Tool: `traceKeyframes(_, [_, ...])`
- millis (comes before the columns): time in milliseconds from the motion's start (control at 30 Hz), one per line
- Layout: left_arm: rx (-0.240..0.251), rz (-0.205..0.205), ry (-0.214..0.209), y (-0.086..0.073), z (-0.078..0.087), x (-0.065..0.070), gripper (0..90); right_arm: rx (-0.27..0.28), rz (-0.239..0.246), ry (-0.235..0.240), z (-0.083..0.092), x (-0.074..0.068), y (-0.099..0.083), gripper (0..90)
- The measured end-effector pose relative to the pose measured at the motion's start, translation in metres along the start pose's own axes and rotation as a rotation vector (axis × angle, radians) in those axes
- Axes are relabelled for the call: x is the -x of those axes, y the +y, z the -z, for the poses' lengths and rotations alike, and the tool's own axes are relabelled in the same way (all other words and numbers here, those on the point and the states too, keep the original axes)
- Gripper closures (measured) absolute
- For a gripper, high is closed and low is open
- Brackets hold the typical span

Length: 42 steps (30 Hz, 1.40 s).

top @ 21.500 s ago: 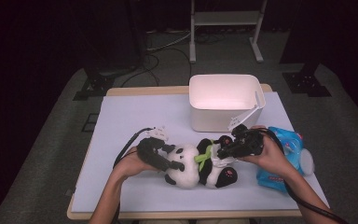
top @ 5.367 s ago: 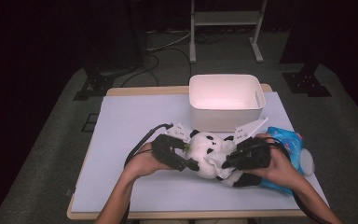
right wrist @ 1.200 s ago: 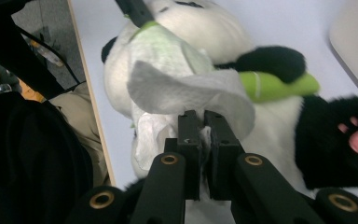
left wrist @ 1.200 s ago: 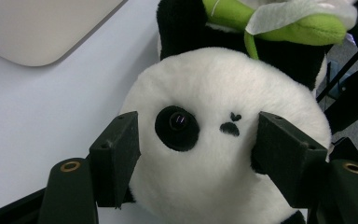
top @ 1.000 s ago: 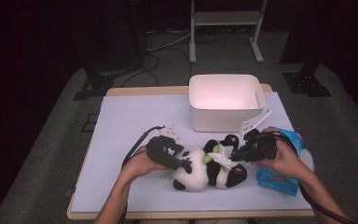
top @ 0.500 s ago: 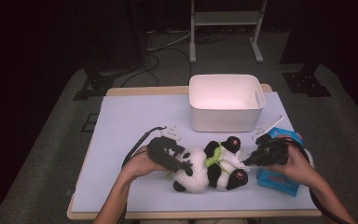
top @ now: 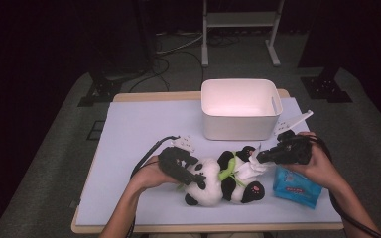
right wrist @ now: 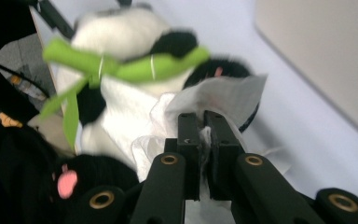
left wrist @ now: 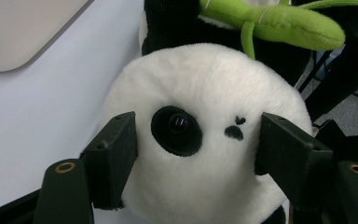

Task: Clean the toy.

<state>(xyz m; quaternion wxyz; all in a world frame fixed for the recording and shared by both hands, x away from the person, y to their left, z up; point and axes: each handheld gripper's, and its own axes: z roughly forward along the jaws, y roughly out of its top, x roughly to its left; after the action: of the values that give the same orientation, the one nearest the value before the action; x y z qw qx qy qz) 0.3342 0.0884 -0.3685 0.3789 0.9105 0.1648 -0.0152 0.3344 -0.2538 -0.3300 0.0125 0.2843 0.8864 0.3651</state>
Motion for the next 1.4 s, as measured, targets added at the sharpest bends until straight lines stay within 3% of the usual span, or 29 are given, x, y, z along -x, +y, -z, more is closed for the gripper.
traceKeyframes(133, [0.004, 0.0, -0.001, 0.0, 0.0, 0.001, 29.1, 0.003, 0.009, -0.025, 0.0, 0.004, 0.014, 84.8])
traceKeyframes(333, [0.005, -0.011, -0.002, -0.002, 0.0, 0.002, 29.1, 0.022, 0.005, -0.017, -0.007, 0.009, 0.027, 84.7])
traceKeyframes(600, [0.015, -0.01, -0.004, -0.001, -0.001, 0.003, 29.1, -0.027, 0.012, -0.018, -0.02, 0.005, 0.024, 85.0])
traceKeyframes(700, [0.011, -0.015, -0.002, -0.001, -0.001, 0.004, 29.1, -0.028, 0.03, -0.031, -0.021, 0.002, 0.022, 83.9])
traceKeyframes(733, [0.013, -0.012, -0.004, -0.001, -0.001, 0.003, 29.1, -0.027, 0.041, -0.036, -0.02, 0.001, 0.022, 78.5])
traceKeyframes(900, [0.013, -0.013, -0.004, -0.001, -0.001, 0.003, 29.0, -0.025, 0.072, -0.034, -0.019, -0.001, 0.02, 69.6])
traceKeyframes(933, [0.01, -0.017, -0.003, -0.001, -0.001, 0.003, 28.9, -0.024, 0.096, -0.023, -0.021, -0.004, 0.019, 63.4])
traceKeyframes(1033, [0.011, -0.016, -0.004, -0.001, -0.001, 0.003, 29.0, -0.033, 0.127, -0.031, -0.023, -0.009, 0.019, 59.0])
traceKeyframes(1100, [0.011, -0.017, -0.003, -0.001, -0.001, 0.003, 29.0, -0.039, 0.142, -0.03, -0.024, -0.01, 0.019, 58.3])
traceKeyframes(1133, [0.014, -0.016, -0.003, -0.001, -0.001, 0.003, 29.0, -0.06, 0.181, -0.045, -0.025, -0.015, 0.019, 56.4])
traceKeyframes(1167, [0.015, -0.013, -0.004, -0.001, -0.002, 0.003, 29.0, -0.06, 0.181, -0.045, -0.025, -0.015, 0.019, 56.4])
traceKeyframes(1200, [0.014, -0.011, -0.004, -0.001, -0.001, 0.002, 28.8, -0.079, 0.214, -0.05, -0.027, -0.02, 0.018, 56.1])
traceKeyframes(1400, [0.015, -0.012, 0.002, 0.0, -0.002, 0.003, 28.6, -0.115, 0.237, -0.054, -0.032, -0.025, 0.017, 57.2])
